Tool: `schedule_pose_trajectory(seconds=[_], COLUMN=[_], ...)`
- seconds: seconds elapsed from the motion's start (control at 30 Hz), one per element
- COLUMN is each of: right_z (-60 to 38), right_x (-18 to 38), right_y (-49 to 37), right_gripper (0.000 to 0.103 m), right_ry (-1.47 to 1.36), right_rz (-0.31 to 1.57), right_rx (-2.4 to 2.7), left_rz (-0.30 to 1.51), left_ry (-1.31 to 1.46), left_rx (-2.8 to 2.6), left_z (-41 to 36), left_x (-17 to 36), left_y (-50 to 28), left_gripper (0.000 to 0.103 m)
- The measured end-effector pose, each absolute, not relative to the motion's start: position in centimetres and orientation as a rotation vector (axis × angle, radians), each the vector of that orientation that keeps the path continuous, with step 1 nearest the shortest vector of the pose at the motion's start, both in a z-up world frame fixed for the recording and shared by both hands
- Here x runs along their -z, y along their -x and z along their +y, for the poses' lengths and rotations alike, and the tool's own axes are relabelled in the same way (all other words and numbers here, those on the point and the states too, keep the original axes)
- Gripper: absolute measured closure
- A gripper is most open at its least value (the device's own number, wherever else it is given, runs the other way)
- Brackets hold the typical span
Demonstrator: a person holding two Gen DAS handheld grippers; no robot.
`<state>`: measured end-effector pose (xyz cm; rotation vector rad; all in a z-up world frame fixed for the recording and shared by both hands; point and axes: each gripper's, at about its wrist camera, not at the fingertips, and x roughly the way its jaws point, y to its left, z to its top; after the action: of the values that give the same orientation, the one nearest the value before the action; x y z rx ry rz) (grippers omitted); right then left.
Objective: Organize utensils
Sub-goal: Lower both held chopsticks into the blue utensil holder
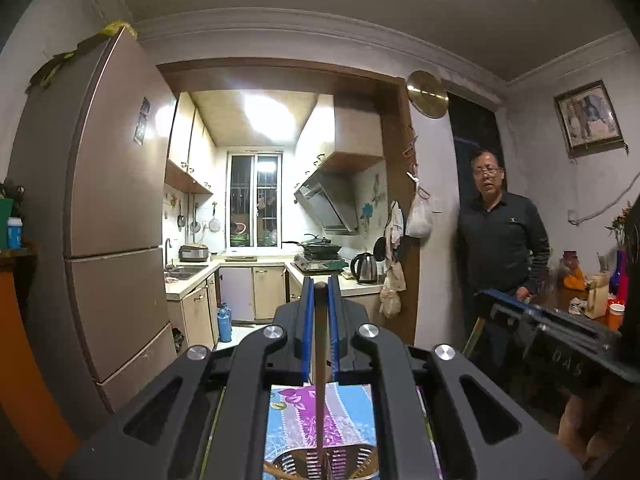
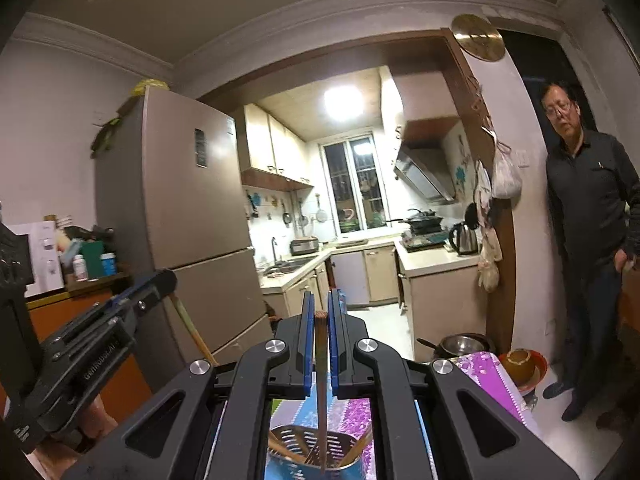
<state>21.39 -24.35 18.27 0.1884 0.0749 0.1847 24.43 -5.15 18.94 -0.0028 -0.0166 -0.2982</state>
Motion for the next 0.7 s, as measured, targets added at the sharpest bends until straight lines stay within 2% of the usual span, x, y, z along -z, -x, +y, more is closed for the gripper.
schedule_pose_trajectory(seconds=[0.33, 0.7], right_z=[-22.5, -22.2], right_x=[-12.9, -10.4], right_y=[-27.2, -28.8], right_gripper=[0.096, 0.093], right_ry=[-0.195, -0.210], right_rz=[0.146, 0.235], right_rx=[-0.107, -0.124], left_rz=[0.055, 0.148], left_ry=[0.009, -0.001], left_rx=[0.275, 0.257], left_z=[-5.5, -5.4], left_x=[-14.0, -10.1], left_y=[-29.6, -32.4], left_gripper=[0.098, 0.097])
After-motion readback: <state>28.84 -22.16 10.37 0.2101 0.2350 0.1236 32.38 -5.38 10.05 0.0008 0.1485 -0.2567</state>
